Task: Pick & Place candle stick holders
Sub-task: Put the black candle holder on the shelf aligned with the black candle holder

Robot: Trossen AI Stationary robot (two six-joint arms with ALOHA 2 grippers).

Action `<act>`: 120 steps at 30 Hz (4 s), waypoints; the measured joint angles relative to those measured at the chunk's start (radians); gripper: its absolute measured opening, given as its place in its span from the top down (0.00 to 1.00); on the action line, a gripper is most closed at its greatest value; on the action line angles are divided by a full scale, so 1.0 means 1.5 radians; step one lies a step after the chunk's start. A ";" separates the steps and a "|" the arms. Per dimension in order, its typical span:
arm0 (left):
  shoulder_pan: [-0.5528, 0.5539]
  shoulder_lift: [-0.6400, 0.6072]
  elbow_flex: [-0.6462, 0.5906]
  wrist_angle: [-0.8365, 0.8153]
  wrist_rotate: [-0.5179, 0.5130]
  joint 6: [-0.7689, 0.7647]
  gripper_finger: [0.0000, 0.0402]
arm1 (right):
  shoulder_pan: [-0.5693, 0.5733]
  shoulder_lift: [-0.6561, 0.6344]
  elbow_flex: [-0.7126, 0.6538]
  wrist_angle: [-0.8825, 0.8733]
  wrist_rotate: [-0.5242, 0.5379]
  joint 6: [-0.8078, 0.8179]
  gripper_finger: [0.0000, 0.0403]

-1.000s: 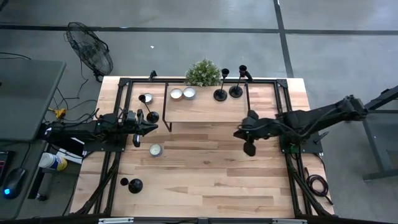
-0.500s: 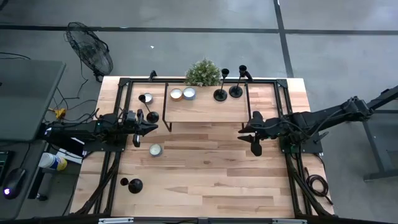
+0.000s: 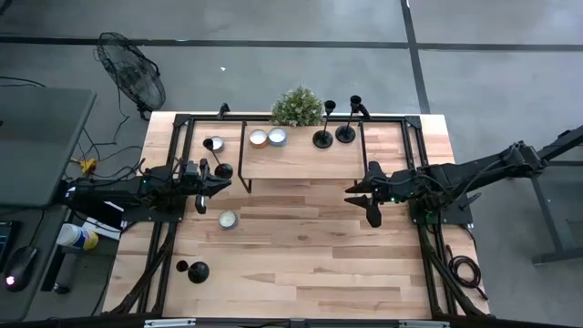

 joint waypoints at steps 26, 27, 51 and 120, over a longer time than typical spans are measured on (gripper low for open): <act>0.000 0.002 0.244 -0.326 -0.112 0.111 0.99 | 0.000 0.000 0.000 -0.006 0.060 0.024 0.69; 0.000 0.005 0.256 -0.349 -0.114 0.110 0.97 | 0.000 0.000 0.000 -0.006 0.068 0.024 0.69; 0.000 0.271 0.341 -0.487 -0.425 0.018 0.49 | 0.000 0.000 0.001 -0.009 0.059 -0.010 0.69; 0.000 0.333 0.342 -0.411 -0.510 -0.048 0.99 | 0.000 0.000 0.001 -0.011 0.054 -0.018 0.69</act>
